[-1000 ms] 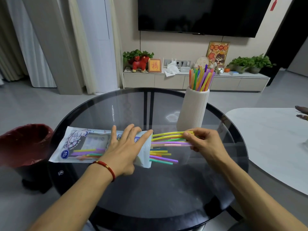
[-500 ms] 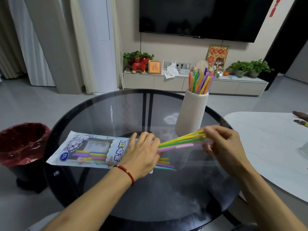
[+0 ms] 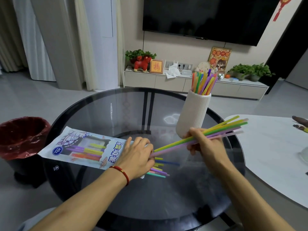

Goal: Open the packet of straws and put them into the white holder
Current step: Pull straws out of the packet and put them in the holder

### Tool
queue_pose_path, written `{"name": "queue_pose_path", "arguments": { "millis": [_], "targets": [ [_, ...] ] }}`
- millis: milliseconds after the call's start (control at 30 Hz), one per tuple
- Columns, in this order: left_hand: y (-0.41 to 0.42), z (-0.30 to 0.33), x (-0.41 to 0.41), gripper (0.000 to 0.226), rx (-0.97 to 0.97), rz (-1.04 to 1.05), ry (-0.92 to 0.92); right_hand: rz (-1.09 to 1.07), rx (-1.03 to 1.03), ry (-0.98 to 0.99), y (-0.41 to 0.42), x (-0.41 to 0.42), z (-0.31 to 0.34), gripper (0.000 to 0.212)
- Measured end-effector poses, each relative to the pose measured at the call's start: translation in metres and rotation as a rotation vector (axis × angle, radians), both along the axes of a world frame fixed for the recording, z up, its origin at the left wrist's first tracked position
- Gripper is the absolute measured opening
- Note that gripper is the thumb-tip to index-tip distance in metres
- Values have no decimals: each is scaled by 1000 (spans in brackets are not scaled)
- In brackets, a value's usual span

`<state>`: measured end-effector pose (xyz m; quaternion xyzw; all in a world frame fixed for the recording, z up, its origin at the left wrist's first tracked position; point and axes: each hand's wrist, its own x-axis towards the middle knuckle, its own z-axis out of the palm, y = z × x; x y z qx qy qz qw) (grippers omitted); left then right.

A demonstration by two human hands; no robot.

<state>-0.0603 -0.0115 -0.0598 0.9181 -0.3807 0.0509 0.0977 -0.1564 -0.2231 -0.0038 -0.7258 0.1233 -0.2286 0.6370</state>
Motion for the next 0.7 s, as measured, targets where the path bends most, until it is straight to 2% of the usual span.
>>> {"name": "queue_pose_path", "arguments": {
  "millis": [67,133,233,300,367,433,567,700],
  "targets": [
    [2,0,3,15,-46,-8,37,-24,-130,-24,-20,-10,23,29],
    [1,-2,2,15,-64,-13,43,-57,-364,12,-34,-13,45,29],
    [-1,-3,0,15,-69,-23,33,-121,-665,171,-47,3,67,22],
    [-2,-1,-1,17,-59,-26,38,-94,-757,312,-42,16,67,15],
    [-2,0,-1,22,-45,-27,49,-59,-785,422,-36,24,53,18],
    [-1,-1,-1,25,-37,-27,56,-66,-757,436,-33,25,37,23],
    [-2,-1,0,23,-86,-45,78,-183,-651,258,-39,18,15,31],
    [-9,5,-3,16,-317,-99,75,-173,-519,213,-40,14,13,33]
  ]
}}
